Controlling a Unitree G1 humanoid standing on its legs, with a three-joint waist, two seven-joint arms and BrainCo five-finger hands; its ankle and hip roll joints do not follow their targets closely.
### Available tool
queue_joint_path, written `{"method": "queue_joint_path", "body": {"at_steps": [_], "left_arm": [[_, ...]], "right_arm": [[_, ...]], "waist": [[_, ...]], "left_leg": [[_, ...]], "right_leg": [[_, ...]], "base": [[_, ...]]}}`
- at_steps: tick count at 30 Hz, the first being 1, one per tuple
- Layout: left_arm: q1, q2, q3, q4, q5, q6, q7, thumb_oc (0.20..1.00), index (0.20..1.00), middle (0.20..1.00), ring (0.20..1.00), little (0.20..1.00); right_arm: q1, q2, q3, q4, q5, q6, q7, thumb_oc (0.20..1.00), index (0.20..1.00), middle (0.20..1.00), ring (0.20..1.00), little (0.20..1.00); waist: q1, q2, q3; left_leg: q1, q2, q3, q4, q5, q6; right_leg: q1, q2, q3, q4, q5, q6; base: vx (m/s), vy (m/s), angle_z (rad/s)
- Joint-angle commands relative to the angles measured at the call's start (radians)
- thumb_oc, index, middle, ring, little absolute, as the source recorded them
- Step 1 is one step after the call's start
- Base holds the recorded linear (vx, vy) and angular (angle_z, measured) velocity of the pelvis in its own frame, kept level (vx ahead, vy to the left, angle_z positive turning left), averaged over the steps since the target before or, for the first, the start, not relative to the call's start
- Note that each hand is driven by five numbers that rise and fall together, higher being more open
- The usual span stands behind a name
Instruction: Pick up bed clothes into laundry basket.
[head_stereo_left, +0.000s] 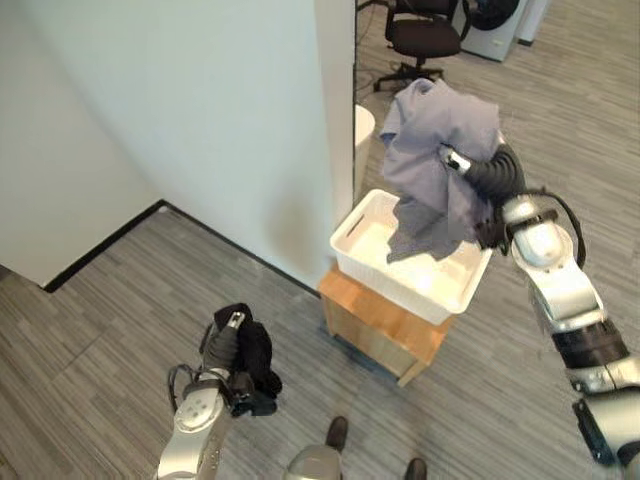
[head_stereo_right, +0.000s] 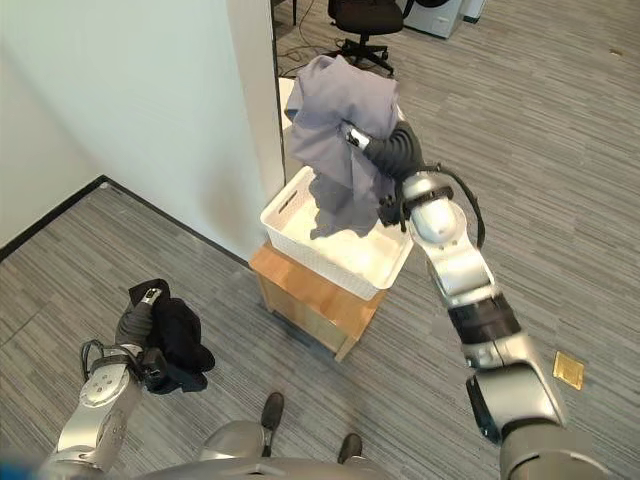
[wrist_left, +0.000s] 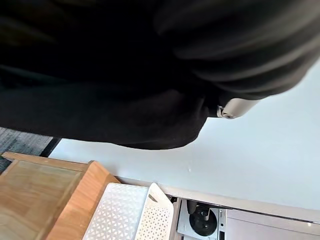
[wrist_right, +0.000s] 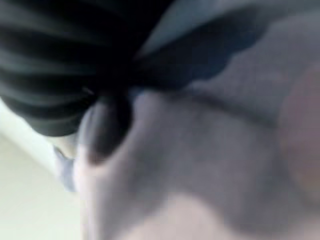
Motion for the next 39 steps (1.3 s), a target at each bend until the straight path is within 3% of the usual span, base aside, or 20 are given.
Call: {"method": "queue_joint_path", "body": {"at_steps": [1, 2, 3, 7, 8, 11, 22, 26, 30, 31, 39], "left_arm": [[-0.044, 0.075, -0.023, -0.065, -0.074, -0.065, 0.001, 0.2, 0.2, 0.2, 0.2, 0.2], [-0.047, 0.073, -0.021, -0.064, -0.075, -0.065, 0.001, 0.2, 0.2, 0.2, 0.2, 0.2], [-0.047, 0.089, -0.038, -0.061, -0.093, -0.065, 0.008, 0.2, 0.2, 0.2, 0.2, 0.2], [-0.06, 0.105, -0.048, -0.057, -0.114, -0.067, 0.016, 0.2, 0.2, 0.2, 0.2, 0.2], [-0.067, 0.108, -0.053, -0.053, -0.13, -0.07, 0.025, 0.2, 0.2, 0.2, 0.2, 0.2], [-0.074, 0.113, -0.06, -0.047, -0.138, -0.071, 0.039, 0.2, 0.2, 0.2, 0.2, 0.2], [-0.109, 0.108, -0.09, -0.038, -0.153, -0.079, 0.065, 0.2, 0.2, 0.2, 0.2, 0.2], [-0.117, 0.106, -0.095, -0.038, -0.152, -0.076, 0.072, 0.2, 0.2, 0.2, 0.2, 0.2], [-0.114, 0.107, -0.089, -0.035, -0.145, -0.062, 0.07, 0.2, 0.2, 0.2, 0.2, 0.2], [-0.111, 0.107, -0.078, -0.029, -0.142, -0.053, 0.073, 0.2, 0.2, 0.2, 0.2, 0.2], [-0.129, 0.106, -0.065, -0.035, -0.144, -0.054, 0.07, 0.2, 0.2, 0.2, 0.2, 0.2]], "right_arm": [[-0.178, -0.09, 0.056, 0.086, -0.059, 0.004, -0.082, 0.2, 0.2, 0.2, 0.2, 0.2], [-0.189, -0.089, 0.063, 0.096, -0.056, -0.001, -0.083, 0.2, 0.2, 0.2, 0.2, 0.2], [-0.293, -0.097, 0.11, 0.269, -0.024, 0.024, -0.104, 0.2, 0.2, 0.2, 0.2, 0.2], [-0.462, -0.087, 0.188, 0.462, -0.006, 0.043, -0.119, 0.2, 0.2, 0.2, 0.2, 0.2], [-0.543, -0.055, 0.216, 0.583, 0.036, 0.047, -0.127, 0.2, 0.2, 0.2, 0.2, 0.2], [-0.62, -0.021, 0.235, 0.7, 0.087, 0.047, -0.138, 0.2, 0.2, 0.2, 0.2, 0.2], [-0.674, 0.065, 0.278, 0.922, 0.101, 0.066, -0.119, 0.2, 0.2, 0.2, 0.2, 0.2], [-0.652, 0.084, 0.234, 1.016, 0.146, 0.075, -0.124, 0.2, 0.2, 0.2, 0.2, 0.2], [-0.599, 0.101, 0.126, 1.078, 0.307, 0.083, -0.108, 0.2, 0.2, 0.2, 0.2, 0.2], [-0.577, 0.093, 0.08, 1.105, 0.37, 0.097, -0.098, 1.0, 1.0, 1.0, 1.0, 1.0], [-0.611, 0.089, 0.153, 1.093, 0.294, 0.113, -0.074, 1.0, 1.0, 1.0, 1.0, 1.0]], "waist": [[0.022, 0.002, -0.026], [0.02, 0.004, -0.023], [0.034, 0.001, -0.011], [0.041, 0.003, 0.011], [0.049, 0.004, 0.025], [0.059, 0.005, 0.04], [0.087, 0.008, 0.097], [0.102, 0.018, 0.126], [0.119, 0.029, 0.145], [0.128, 0.035, 0.149], [0.13, 0.036, 0.132]], "left_leg": [[-0.024, 0.045, -0.009, 0.007, -0.012, -0.033], [-0.025, 0.045, -0.009, 0.008, -0.012, -0.033], [-0.038, 0.046, -0.014, 0.01, -0.008, -0.032], [-0.057, 0.048, -0.015, 0.013, -0.002, -0.032], [-0.073, 0.048, -0.017, 0.016, 0.003, -0.032], [-0.095, 0.046, -0.024, 0.021, 0.009, -0.03], [-0.149, 0.039, -0.037, 0.028, 0.014, -0.022], [-0.172, 0.036, -0.046, 0.031, 0.018, -0.019], [-0.189, 0.035, -0.054, 0.035, 0.02, -0.018], [-0.193, 0.033, -0.061, 0.033, 0.021, -0.018], [-0.181, 0.021, -0.065, 0.025, 0.018, -0.016]], "right_leg": [[0.013, -0.017, -0.024, 0.055, -0.076, 0.021], [0.012, -0.017, -0.023, 0.055, -0.076, 0.021], [0.002, -0.015, -0.025, 0.057, -0.072, 0.02], [-0.021, -0.012, -0.022, 0.063, -0.064, 0.019], [-0.035, -0.008, -0.019, 0.065, -0.059, 0.018], [-0.056, -0.005, -0.02, 0.066, -0.053, 0.019], [-0.109, -0.005, -0.019, 0.073, -0.038, 0.021], [-0.135, -0.003, -0.019, 0.076, -0.033, 0.022], [-0.142, -0.002, -0.021, 0.071, -0.029, 0.022], [-0.144, -0.003, -0.026, 0.066, -0.027, 0.024], [-0.128, -0.009, -0.031, 0.057, -0.025, 0.032]], "base": [[0.0, 0.0, 0.0], [-0.06, 0.018, 0.01], [-0.05, 0.015, 0.01], [-0.04, 0.021, 0.02], [-0.03, 0.014, -0.01], [-0.02, 0.024, -0.02], [-0.01, 0.027, 0.01], [0.0, 0.025, 0.04], [0.01, 0.011, 0.02], [0.0, 0.0, 0.0], [0.02, 0.018, 0.0]]}}
